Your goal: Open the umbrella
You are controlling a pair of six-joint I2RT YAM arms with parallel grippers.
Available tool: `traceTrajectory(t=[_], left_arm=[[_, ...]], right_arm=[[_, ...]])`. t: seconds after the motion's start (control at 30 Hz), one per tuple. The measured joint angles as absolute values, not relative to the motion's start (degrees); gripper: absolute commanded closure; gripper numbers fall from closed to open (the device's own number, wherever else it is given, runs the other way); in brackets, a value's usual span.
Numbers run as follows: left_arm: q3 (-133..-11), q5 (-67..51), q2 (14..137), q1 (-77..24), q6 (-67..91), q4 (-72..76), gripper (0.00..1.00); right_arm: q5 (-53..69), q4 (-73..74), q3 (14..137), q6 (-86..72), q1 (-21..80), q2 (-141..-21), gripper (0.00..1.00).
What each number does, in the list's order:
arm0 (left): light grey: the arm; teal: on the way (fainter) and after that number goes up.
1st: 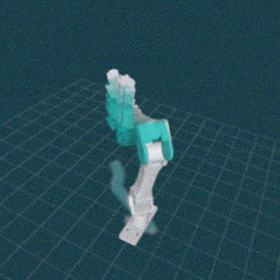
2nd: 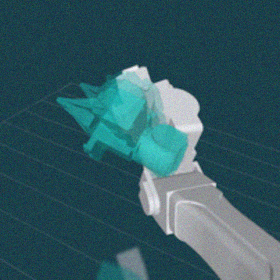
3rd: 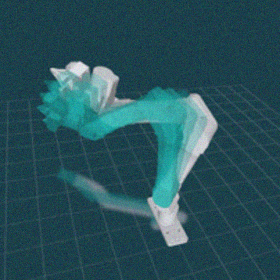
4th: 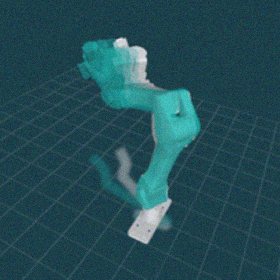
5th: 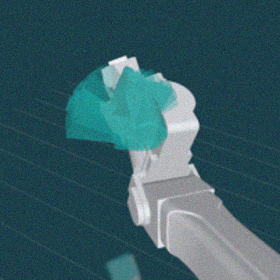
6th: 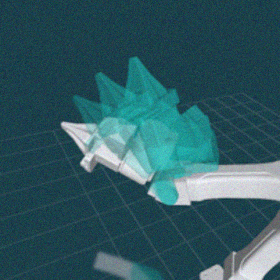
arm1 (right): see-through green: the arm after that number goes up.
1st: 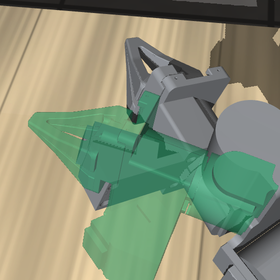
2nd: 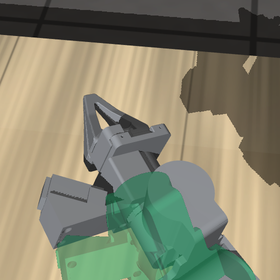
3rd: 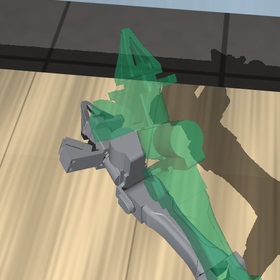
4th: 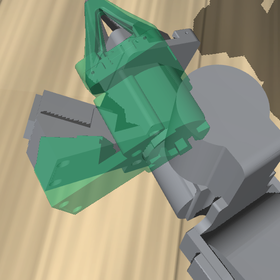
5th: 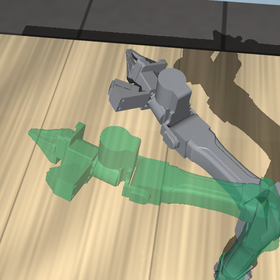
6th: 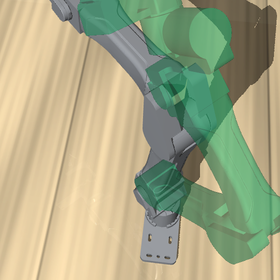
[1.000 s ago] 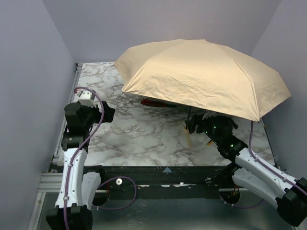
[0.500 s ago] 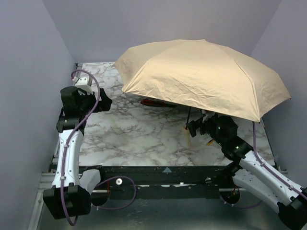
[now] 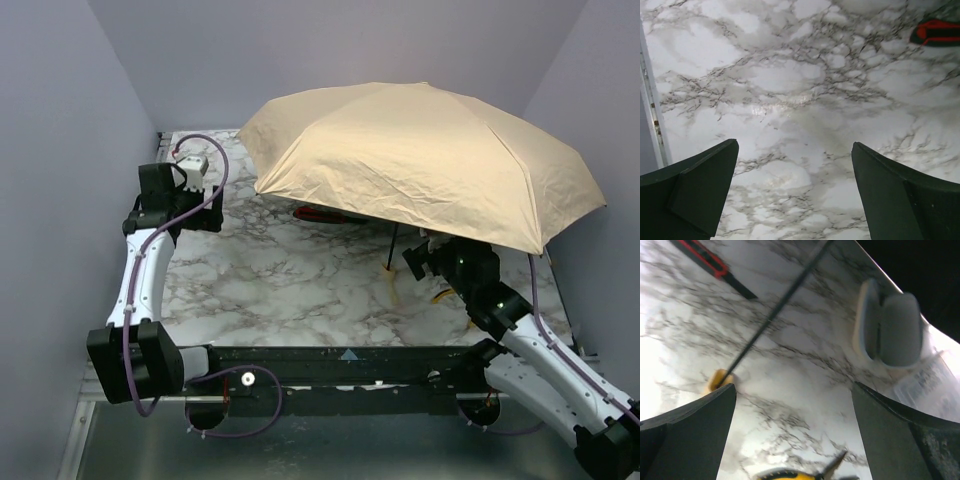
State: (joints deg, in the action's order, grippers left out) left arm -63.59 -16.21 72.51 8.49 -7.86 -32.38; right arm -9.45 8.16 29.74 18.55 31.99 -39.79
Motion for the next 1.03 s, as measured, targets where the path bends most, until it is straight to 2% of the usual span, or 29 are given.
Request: traceTrajectory(t=[0.4,1.03], left_arm=[[-46.6,-9.3,62.2,5.1,-20.4,-23.6,0.01],[-24.3,-2.8,38.4,3.6,-25.7,-4.9,0.01]], right_arm=[[-10.8,8.2,26.0,19.3,16.6,-37.3,0.0],[-6.1,10.1,25.8,20.5,16.0,-36.3,0.0]])
